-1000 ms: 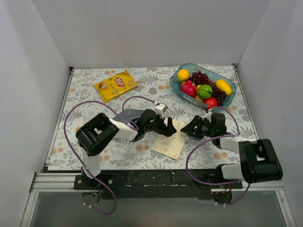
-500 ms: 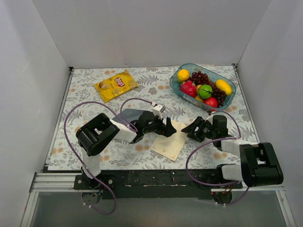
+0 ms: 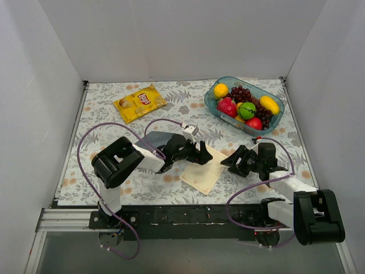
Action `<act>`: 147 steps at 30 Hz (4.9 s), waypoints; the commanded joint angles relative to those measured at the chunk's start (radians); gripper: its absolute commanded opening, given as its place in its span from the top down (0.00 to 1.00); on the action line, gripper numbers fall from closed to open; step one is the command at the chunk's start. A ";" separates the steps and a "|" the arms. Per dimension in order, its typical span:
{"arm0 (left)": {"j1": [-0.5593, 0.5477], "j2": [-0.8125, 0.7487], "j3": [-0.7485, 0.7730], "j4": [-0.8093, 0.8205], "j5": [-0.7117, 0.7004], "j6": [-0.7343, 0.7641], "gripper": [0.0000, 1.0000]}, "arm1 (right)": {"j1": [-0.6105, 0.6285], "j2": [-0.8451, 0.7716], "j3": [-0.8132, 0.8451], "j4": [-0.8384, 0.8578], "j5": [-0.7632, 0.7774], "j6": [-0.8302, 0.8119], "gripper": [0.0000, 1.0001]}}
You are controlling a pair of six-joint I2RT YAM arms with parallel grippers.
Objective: Place the letter into the envelope and seal it
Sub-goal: Fold the letter at the center of the board.
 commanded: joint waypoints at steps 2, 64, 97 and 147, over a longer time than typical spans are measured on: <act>-0.004 0.017 -0.016 -0.135 -0.056 -0.021 0.16 | -0.005 -0.028 -0.045 -0.098 0.023 -0.014 0.29; -0.096 0.048 0.040 -0.330 -0.227 -0.243 0.19 | -0.005 0.188 -0.092 0.517 -0.108 0.057 0.41; -0.096 0.060 0.039 -0.309 -0.220 -0.217 0.18 | -0.005 0.211 -0.135 0.624 -0.155 0.033 0.74; 0.016 -0.441 0.036 -0.540 -0.372 -0.079 0.02 | 0.082 -0.243 0.012 0.144 0.223 -0.430 0.99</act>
